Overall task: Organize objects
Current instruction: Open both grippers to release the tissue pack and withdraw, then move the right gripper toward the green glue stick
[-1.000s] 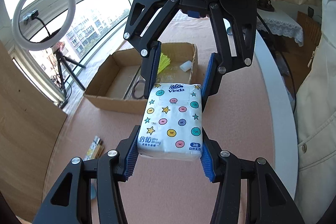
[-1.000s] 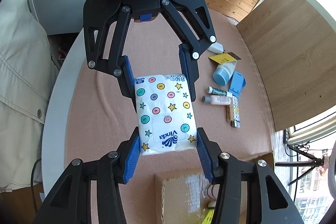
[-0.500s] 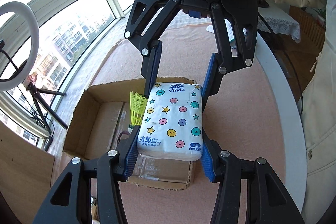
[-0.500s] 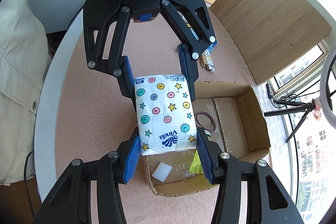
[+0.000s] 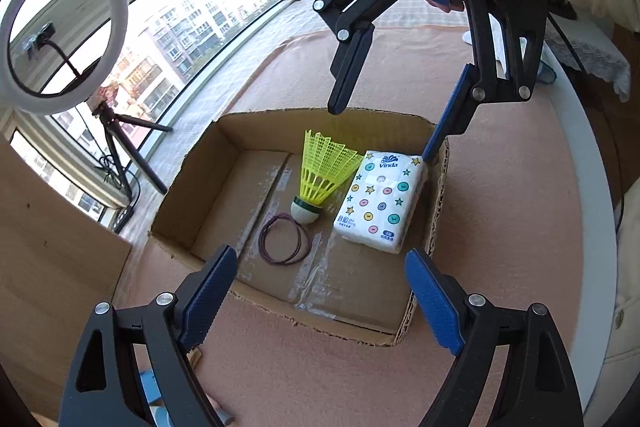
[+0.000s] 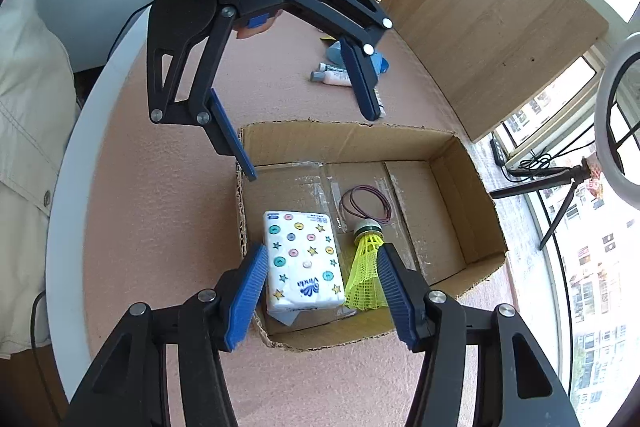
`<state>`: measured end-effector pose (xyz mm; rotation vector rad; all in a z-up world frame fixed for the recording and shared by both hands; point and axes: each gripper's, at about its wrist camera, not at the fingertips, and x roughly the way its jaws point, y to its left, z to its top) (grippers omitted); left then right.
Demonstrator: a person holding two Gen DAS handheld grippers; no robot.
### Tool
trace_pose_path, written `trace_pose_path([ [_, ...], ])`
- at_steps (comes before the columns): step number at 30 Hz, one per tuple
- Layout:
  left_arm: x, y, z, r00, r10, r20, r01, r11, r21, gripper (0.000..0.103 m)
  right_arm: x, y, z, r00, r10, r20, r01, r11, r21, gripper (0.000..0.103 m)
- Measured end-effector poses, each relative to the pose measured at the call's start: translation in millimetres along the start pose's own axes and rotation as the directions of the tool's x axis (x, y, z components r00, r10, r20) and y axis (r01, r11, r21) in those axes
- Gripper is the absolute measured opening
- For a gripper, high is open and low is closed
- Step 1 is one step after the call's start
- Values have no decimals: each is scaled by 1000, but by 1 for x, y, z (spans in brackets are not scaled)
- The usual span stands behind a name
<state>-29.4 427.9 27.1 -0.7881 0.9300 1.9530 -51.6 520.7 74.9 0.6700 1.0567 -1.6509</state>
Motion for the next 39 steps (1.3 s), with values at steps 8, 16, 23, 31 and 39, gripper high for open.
trace_pose_path([
  [8, -33, 15, -43, 993, 116, 29, -110, 980, -164, 94, 2, -15, 12, 996, -93, -8, 94, 989, 112, 57],
  [16, -81, 56, -116, 968, 248, 47, -208, 888, -409, 100, 2, -14, 57, 983, -181, 19, 166, 936, 311, 64],
  [23, -136, 97, -203, 937, 348, 23, -246, 707, -663, 102, 31, 8, 129, 978, -207, -16, 182, 822, 540, 70],
  [31, -201, 112, -285, 925, 373, 78, -191, 633, -750, 102, 99, 26, 217, 975, -190, -112, 206, 603, 771, 70],
  [39, -237, 111, -332, 921, 371, 116, -137, 590, -795, 102, 150, 36, 257, 975, -106, -197, 223, 481, 848, 70],
])
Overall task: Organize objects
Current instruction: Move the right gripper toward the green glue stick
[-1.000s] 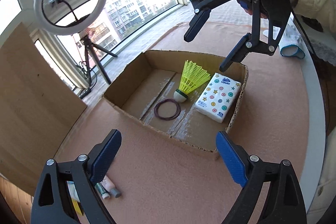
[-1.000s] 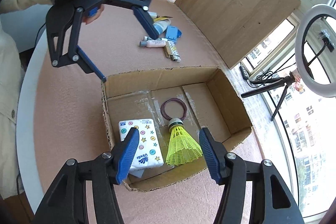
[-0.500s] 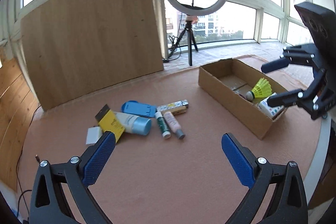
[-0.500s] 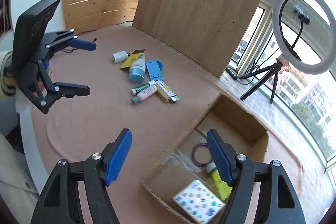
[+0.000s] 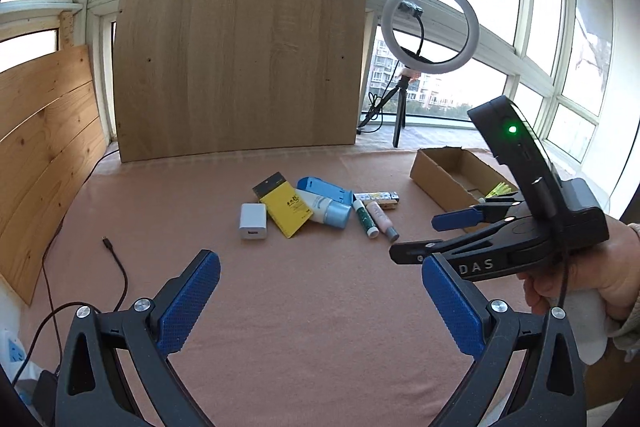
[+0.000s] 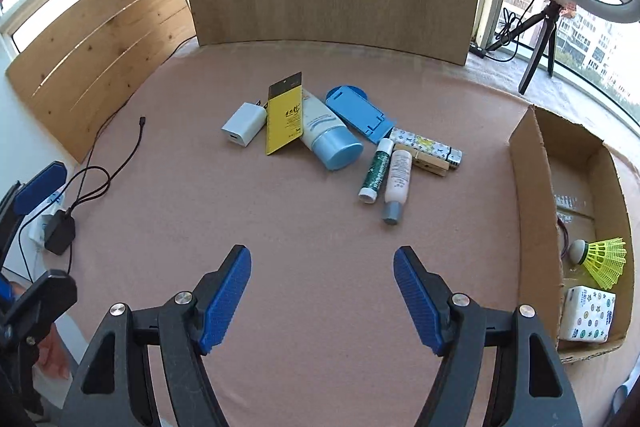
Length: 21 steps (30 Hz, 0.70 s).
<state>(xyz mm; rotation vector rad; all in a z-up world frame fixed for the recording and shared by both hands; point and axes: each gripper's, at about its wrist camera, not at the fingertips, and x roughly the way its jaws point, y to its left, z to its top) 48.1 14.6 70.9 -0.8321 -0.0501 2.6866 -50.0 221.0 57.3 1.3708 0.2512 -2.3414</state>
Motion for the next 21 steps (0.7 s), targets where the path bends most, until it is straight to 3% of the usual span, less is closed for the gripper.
trace_pose_path([
  [10, -12, 37, -21, 998, 57, -9, -57, 997, -46, 102, -1, 18, 6, 995, -84, 50, 84, 996, -7, 70],
  [18, 3, 73, -56, 991, 99, -95, -112, 983, -143, 102, 5, 12, -12, 995, -61, 82, 61, 998, -2, 69],
  [21, 8, 76, -54, 991, 92, -96, -106, 981, -162, 102, 15, 0, -17, 996, -60, 69, 58, 998, 27, 63],
])
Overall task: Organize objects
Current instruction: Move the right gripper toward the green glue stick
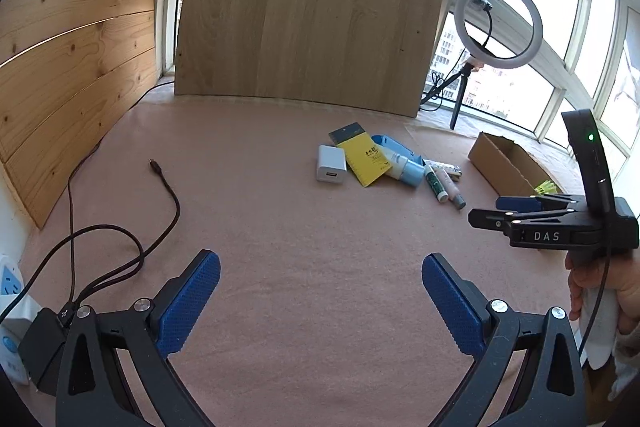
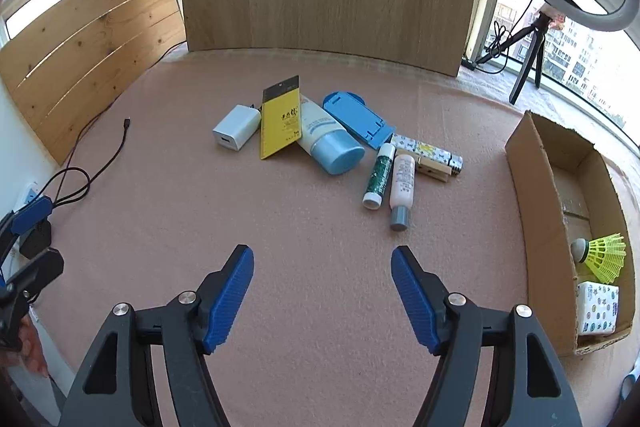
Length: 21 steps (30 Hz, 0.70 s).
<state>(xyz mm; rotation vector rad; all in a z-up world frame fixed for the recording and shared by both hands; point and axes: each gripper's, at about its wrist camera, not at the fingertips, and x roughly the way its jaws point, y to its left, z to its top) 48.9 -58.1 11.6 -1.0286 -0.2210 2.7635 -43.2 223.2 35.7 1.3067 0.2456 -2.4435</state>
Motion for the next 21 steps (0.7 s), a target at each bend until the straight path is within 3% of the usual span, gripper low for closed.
trace_pose_path([
  [4, 10, -3, 5, 1000, -1, -6, 1, 1000, -2, 102, 17, -7, 4, 999, 27, -18, -26, 1000, 7, 56],
  [6, 16, -5, 7, 1000, 2, -18, -2, 1000, -4, 102, 27, -4, 8, 998, 54, -27, -54, 999, -2, 47],
  [10, 27, -5, 7, 999, 4, -40, -4, 1000, -8, 102, 50, -3, 12, 996, 69, -57, -69, 998, 10, 44],
  [17, 32, -4, 6, 998, 15, -54, -15, 1000, -4, 102, 72, -20, 17, 998, -3, -69, 6, 999, 48, 29],
  [21, 32, -1, 2, 997, 30, -64, -31, 999, -16, 102, 77, -27, 26, 998, -20, -57, 22, 999, 41, 28],
])
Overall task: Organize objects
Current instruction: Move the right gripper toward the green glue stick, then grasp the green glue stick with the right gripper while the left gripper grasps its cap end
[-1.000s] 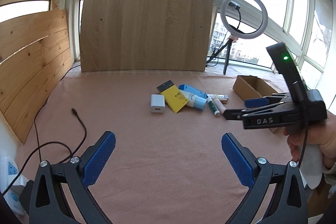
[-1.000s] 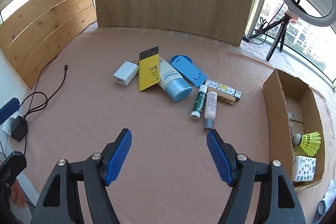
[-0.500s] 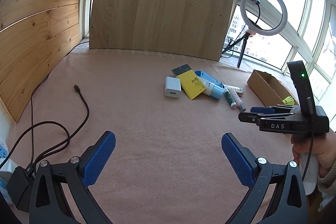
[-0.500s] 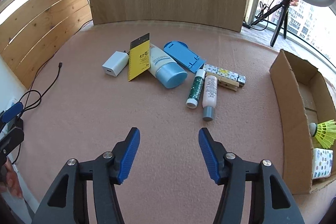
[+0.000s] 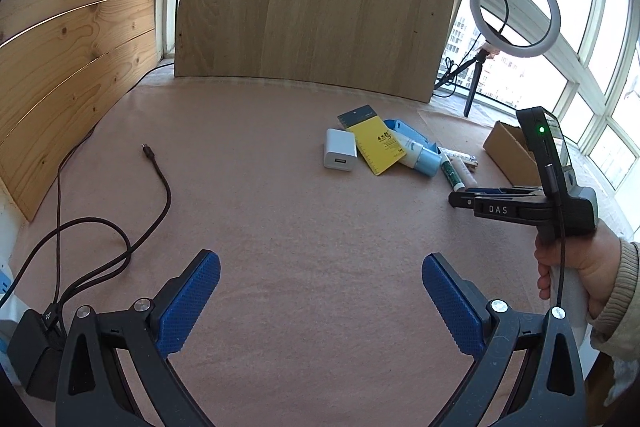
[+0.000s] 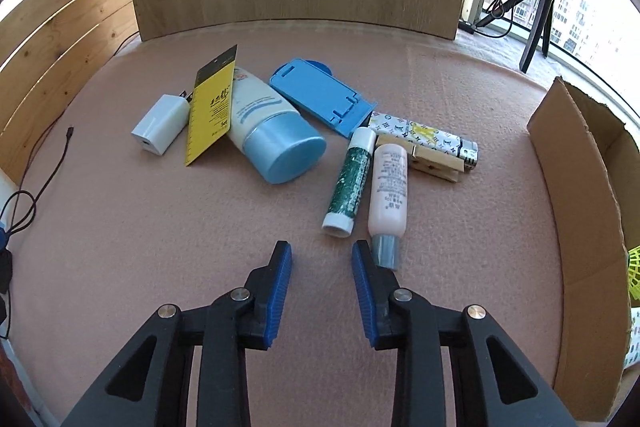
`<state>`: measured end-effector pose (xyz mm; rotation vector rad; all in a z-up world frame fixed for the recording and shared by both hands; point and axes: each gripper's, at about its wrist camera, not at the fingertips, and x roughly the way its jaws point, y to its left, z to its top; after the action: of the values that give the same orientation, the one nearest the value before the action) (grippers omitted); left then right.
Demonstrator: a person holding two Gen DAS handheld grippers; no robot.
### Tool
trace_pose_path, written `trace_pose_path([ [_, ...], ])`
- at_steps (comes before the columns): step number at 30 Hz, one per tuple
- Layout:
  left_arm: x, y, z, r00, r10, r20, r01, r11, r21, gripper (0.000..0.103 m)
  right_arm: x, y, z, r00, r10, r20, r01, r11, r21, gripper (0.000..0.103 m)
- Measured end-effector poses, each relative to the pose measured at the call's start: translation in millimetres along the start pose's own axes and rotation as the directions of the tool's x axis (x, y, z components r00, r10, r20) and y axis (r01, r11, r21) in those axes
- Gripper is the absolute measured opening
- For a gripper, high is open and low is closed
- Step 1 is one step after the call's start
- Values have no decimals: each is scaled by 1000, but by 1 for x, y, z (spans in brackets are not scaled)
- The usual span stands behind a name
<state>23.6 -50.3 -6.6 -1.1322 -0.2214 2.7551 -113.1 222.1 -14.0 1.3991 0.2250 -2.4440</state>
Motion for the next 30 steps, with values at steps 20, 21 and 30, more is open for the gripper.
trace_pose_path([
  [20, 12, -57, -20, 999, -37, -2, 36, 983, 182, 102, -24, -13, -42, 970, 228, -90, -243, 941, -235, 14],
  [21, 15, -66, -23, 999, -51, -3, 51, 972, 228, 102, -29, -11, -50, 960, 256, -116, -279, 918, -282, 14],
  [30, 34, -136, -51, 924, -325, -200, 381, 767, 516, 92, -71, 6, -121, 839, 375, -395, -544, 536, -646, 14],
])
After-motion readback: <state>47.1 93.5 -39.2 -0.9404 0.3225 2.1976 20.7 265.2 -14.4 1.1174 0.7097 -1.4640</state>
